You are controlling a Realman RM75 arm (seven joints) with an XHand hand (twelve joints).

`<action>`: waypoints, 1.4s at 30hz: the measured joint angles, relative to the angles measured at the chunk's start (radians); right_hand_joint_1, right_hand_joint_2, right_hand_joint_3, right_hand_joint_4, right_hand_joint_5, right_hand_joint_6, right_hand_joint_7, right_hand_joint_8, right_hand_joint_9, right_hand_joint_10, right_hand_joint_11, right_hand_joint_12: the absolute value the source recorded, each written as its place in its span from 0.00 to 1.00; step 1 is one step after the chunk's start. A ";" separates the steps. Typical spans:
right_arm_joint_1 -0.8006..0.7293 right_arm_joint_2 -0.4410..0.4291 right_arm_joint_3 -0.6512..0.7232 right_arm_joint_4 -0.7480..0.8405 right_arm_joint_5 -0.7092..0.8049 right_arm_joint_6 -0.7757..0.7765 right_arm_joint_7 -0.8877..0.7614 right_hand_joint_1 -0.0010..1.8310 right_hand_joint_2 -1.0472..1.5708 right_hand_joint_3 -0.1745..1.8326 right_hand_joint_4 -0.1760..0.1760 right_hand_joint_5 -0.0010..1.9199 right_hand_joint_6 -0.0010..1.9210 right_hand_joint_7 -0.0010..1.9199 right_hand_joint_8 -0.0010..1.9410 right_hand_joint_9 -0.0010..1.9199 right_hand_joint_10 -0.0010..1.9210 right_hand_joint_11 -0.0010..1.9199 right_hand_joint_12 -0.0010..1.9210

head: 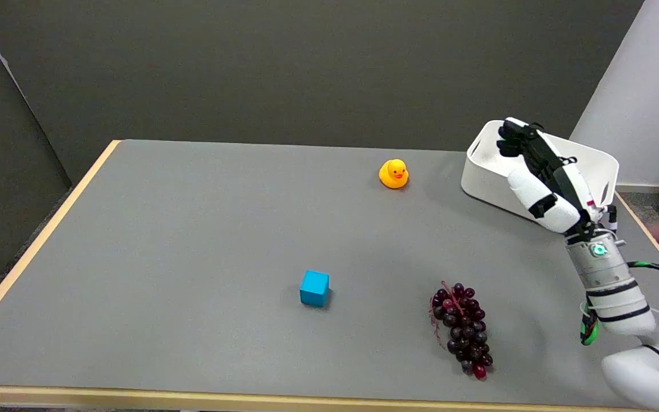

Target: Pick up the grape.

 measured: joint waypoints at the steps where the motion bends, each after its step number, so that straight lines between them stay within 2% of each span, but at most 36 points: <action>1: -0.001 0.000 0.001 0.000 -0.003 0.000 0.004 0.26 0.67 0.48 0.12 0.08 0.20 0.14 0.24 0.08 0.48 0.01 0.65; 19: -0.140 -0.013 0.043 0.013 0.019 0.109 -0.019 0.25 0.66 0.48 0.11 0.08 0.20 0.14 0.24 0.08 0.47 0.00 0.64; 21: -0.159 -0.017 0.044 0.011 0.022 0.131 -0.020 0.25 0.66 0.48 0.11 0.08 0.20 0.13 0.23 0.07 0.46 0.00 0.63; 23: -0.177 -0.021 0.043 0.006 0.024 0.154 -0.021 0.23 0.64 0.55 0.11 0.07 0.22 0.10 0.25 0.06 0.41 0.00 0.58; 27: -0.205 -0.028 0.028 -0.012 0.027 0.189 -0.023 0.25 0.63 0.55 0.13 0.05 0.22 0.07 0.24 0.03 0.39 0.00 0.55; 29: -0.218 -0.031 0.014 -0.023 0.028 0.205 -0.030 0.26 0.65 0.48 0.13 0.05 0.18 0.07 0.20 0.01 0.39 0.00 0.51; 31: -0.226 -0.032 0.001 -0.030 0.030 0.215 -0.037 0.27 0.65 0.47 0.13 0.05 0.17 0.06 0.19 0.00 0.39 0.00 0.51; 34: -0.239 -0.035 -0.030 -0.041 0.032 0.230 -0.068 0.28 0.63 0.55 0.13 0.03 0.19 0.04 0.22 0.00 0.36 0.00 0.50; 36: -0.246 -0.038 -0.054 -0.047 0.038 0.239 -0.100 0.29 0.63 0.55 0.13 0.03 0.19 0.04 0.22 0.00 0.36 0.00 0.50; 38: -0.251 -0.040 -0.078 -0.052 0.047 0.248 -0.138 0.30 0.65 0.49 0.13 0.04 0.16 0.05 0.19 0.00 0.38 0.00 0.49; 42: -0.260 -0.047 -0.131 -0.058 0.076 0.276 -0.240 0.31 0.65 0.49 0.12 0.05 0.17 0.08 0.21 0.03 0.41 0.00 0.50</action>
